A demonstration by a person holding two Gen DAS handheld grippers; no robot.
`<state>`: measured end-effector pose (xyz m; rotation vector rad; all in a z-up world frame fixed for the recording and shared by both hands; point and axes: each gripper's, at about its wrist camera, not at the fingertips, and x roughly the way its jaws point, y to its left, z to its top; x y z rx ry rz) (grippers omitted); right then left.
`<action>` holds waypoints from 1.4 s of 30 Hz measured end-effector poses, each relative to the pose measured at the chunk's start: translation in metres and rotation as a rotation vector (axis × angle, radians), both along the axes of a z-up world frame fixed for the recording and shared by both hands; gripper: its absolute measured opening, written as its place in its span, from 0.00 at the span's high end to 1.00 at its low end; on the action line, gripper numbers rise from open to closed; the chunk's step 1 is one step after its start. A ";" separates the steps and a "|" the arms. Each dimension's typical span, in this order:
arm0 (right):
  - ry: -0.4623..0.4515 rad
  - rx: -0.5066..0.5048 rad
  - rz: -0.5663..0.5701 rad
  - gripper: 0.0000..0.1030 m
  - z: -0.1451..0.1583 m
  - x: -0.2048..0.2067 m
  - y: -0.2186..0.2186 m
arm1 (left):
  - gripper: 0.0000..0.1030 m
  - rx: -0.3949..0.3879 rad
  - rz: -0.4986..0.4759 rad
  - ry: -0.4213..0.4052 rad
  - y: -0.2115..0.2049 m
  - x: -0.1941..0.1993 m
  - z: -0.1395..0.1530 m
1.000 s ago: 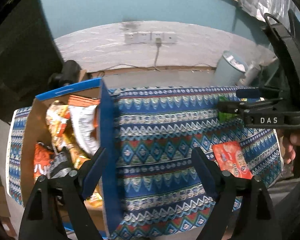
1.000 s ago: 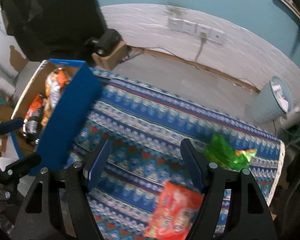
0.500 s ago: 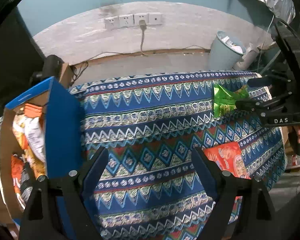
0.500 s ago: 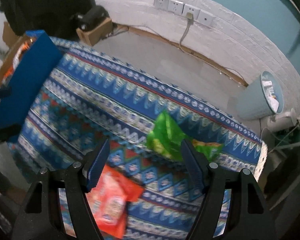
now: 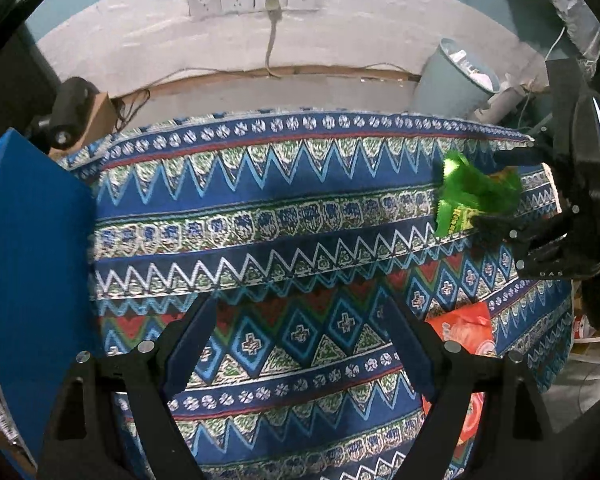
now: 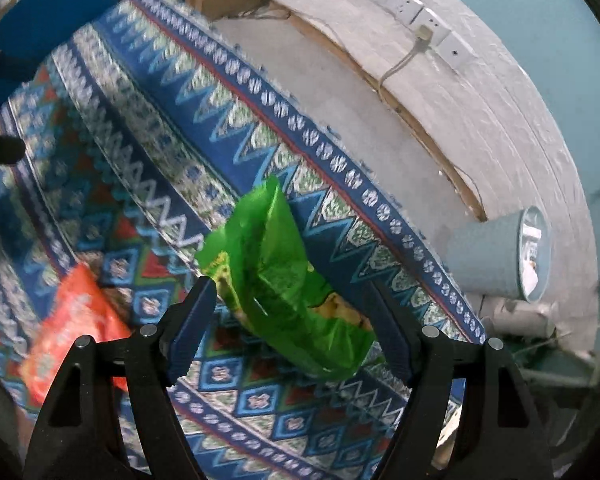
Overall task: Organize snacks
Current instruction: 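Grasp the red-orange bag with the left tool while the right tool grasps the green bag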
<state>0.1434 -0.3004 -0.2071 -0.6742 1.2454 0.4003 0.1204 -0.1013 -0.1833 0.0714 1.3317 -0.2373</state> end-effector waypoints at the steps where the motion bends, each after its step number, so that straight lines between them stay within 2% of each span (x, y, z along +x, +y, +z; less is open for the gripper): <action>1: 0.006 -0.007 0.008 0.26 -0.004 0.001 -0.001 | 0.16 0.001 0.003 0.006 0.000 0.001 -0.003; 11: 0.000 -0.101 0.056 0.25 -0.031 0.000 0.005 | 0.16 -0.031 0.015 0.046 -0.008 -0.001 -0.013; 13: 0.037 -0.071 0.015 0.33 -0.032 0.003 -0.001 | 0.16 -0.039 0.012 0.051 -0.010 -0.007 -0.014; 15: 0.072 -0.035 -0.021 0.48 -0.032 0.008 -0.007 | 0.16 -0.049 0.011 0.064 -0.011 -0.013 -0.014; 16: 0.076 -0.030 -0.035 0.61 -0.032 0.007 -0.008 | 0.16 -0.056 0.013 0.070 -0.012 -0.016 -0.015; 18: 0.088 -0.018 -0.064 0.71 -0.031 0.007 -0.011 | 0.16 -0.073 0.027 0.083 -0.014 -0.025 -0.016; 24: 0.130 0.074 -0.164 0.72 -0.026 -0.007 -0.023 | 0.16 -0.136 0.054 0.116 -0.032 -0.044 -0.012; 34: 0.119 0.189 -0.364 0.72 0.001 -0.035 -0.066 | 0.16 -0.178 0.156 0.167 -0.068 -0.073 -0.018; 38: 0.103 0.185 -0.379 0.72 0.005 -0.050 -0.070 | 0.14 -0.181 0.212 0.201 -0.085 -0.081 -0.028; 42: 0.091 0.205 -0.386 0.72 0.013 -0.068 -0.068 | 0.14 -0.148 0.239 0.224 -0.102 -0.087 -0.042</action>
